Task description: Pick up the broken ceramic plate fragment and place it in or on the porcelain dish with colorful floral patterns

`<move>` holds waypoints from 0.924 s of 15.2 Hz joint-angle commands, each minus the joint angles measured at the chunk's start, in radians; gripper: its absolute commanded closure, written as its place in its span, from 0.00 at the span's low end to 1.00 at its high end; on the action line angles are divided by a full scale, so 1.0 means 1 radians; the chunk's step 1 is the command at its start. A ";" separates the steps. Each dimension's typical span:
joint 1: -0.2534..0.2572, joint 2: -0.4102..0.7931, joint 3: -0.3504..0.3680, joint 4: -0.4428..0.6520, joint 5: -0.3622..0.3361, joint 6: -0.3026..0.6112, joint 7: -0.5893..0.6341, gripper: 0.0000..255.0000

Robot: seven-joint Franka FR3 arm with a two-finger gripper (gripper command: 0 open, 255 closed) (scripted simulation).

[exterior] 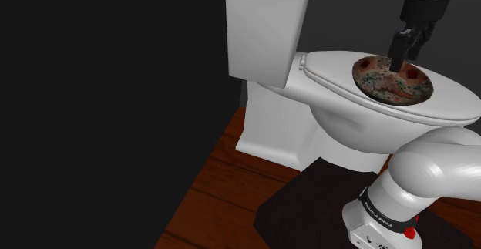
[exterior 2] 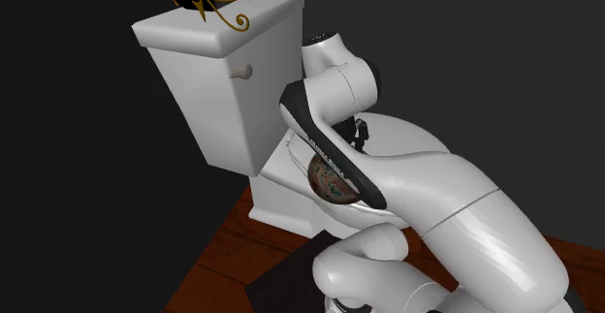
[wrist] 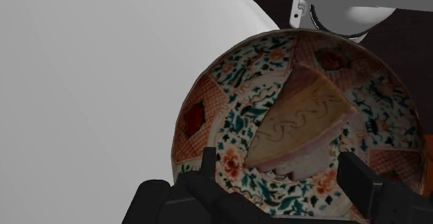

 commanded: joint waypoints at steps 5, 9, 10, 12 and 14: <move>-0.002 0.045 0.016 0.088 0.011 -0.045 -0.001 0.00; -0.005 0.086 0.030 0.170 0.018 -0.087 -0.003 0.00; -0.005 0.087 0.030 0.170 0.018 -0.087 -0.003 0.00; -0.005 0.087 0.030 0.170 0.018 -0.087 -0.003 0.00; -0.005 0.087 0.030 0.170 0.018 -0.087 -0.003 0.00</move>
